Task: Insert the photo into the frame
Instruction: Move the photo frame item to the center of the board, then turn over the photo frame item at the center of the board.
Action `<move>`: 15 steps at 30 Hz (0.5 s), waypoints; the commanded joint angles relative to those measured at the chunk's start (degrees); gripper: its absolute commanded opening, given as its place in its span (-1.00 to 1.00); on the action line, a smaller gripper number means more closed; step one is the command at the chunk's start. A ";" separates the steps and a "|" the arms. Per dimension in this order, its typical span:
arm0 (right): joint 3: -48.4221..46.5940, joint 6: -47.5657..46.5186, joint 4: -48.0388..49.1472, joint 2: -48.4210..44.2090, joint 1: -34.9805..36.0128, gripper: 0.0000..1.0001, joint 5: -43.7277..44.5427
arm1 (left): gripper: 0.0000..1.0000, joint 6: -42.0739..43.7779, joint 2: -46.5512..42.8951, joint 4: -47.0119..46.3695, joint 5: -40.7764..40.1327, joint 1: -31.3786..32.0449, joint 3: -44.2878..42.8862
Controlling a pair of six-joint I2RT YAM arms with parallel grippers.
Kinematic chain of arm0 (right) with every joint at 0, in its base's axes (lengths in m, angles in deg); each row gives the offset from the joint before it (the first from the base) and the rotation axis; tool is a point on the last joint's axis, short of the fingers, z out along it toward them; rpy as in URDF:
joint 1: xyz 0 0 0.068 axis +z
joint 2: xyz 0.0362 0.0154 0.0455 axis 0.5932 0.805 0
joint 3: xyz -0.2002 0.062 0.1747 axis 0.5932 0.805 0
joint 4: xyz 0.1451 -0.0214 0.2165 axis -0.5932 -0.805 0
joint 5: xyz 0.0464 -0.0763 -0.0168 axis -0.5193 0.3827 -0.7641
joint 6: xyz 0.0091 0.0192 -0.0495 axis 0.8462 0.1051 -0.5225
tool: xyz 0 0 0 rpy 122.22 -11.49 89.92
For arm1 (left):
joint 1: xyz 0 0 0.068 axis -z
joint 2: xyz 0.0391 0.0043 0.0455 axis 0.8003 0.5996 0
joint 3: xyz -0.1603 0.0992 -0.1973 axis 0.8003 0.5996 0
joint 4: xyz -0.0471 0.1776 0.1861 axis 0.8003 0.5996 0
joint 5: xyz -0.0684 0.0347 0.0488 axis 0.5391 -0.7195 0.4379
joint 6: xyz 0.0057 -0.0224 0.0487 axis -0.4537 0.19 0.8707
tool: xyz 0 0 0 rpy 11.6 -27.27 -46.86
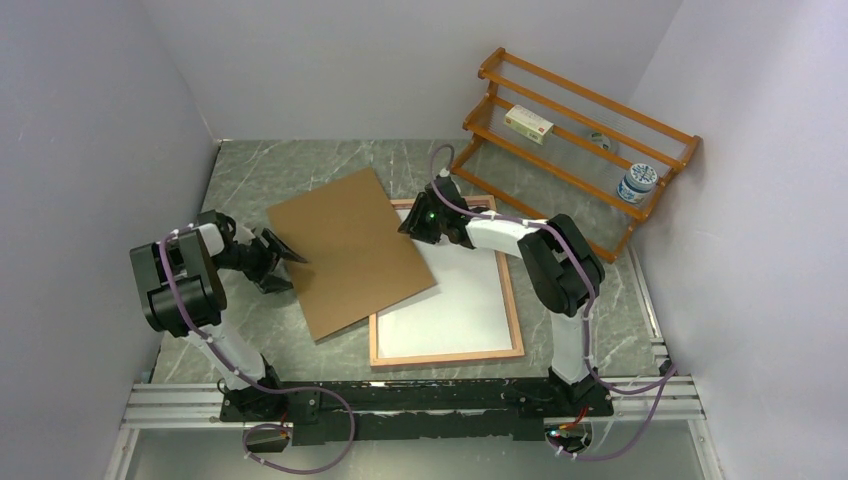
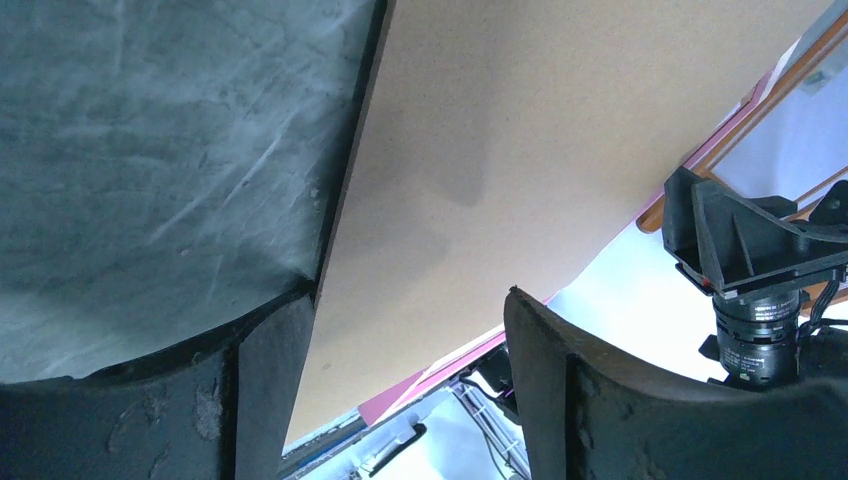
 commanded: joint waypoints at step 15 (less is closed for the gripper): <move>-4.80 -13.19 -6.35 1.33 -2.08 0.20 -13.30 | 0.61 -0.33 0.05 4.27 -6.96 1.96 -0.51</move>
